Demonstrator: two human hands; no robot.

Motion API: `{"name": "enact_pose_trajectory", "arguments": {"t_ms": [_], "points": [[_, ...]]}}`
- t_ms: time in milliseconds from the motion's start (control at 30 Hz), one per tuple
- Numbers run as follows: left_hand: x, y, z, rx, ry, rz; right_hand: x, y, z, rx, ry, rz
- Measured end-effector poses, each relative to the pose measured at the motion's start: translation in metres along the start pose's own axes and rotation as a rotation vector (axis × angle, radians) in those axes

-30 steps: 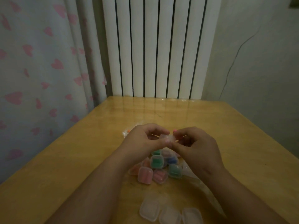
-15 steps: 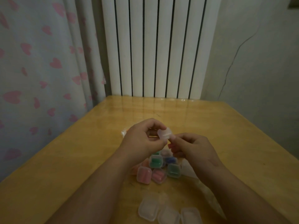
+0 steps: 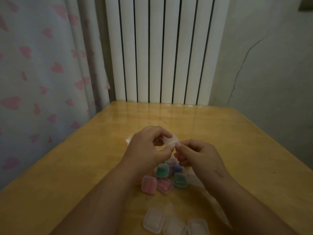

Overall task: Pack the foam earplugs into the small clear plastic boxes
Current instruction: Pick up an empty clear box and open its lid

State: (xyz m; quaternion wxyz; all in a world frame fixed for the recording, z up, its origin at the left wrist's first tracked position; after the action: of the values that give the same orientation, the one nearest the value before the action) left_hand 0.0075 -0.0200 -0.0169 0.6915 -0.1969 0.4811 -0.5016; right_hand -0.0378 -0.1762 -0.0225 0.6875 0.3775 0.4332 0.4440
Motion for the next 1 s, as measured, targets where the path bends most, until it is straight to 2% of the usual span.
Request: {"name": "enact_pose_trajectory", "arguments": {"t_ms": [167,333,533,700,833,1000], "points": [[0.001,0.001,-0.001,-0.039,0.016,-0.033,0.001,0.0,0.0,0.053,0.002,0.084],[0.003,0.002,0.0,0.006,0.009,0.018,0.003,-0.001,0.001,0.067,0.028,0.089],[0.008,-0.002,-0.002,0.053,-0.036,0.035,0.006,-0.004,0.005,0.215,0.011,0.197],[0.009,-0.009,-0.002,-0.057,-0.12,-0.204,0.007,-0.006,0.005,0.271,-0.07,0.256],[0.005,-0.005,0.002,-0.178,-0.11,-0.368,0.006,-0.003,0.006,0.215,-0.055,0.254],[0.005,-0.003,0.003,-0.278,0.06,-0.321,0.002,-0.005,0.006,0.155,-0.099,0.106]]}}
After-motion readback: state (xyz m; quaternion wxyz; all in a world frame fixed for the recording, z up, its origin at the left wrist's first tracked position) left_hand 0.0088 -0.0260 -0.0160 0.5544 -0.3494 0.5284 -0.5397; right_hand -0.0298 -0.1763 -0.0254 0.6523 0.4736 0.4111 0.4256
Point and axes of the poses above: each hand's wrist, its own z-axis towards the middle knuckle, its own x-axis out of the palm, y = z × x, the point moved 2 cm from there along z, towards the middle knuckle, and after that the axes turned 9 degrees about -x, right-handed, at the moved point
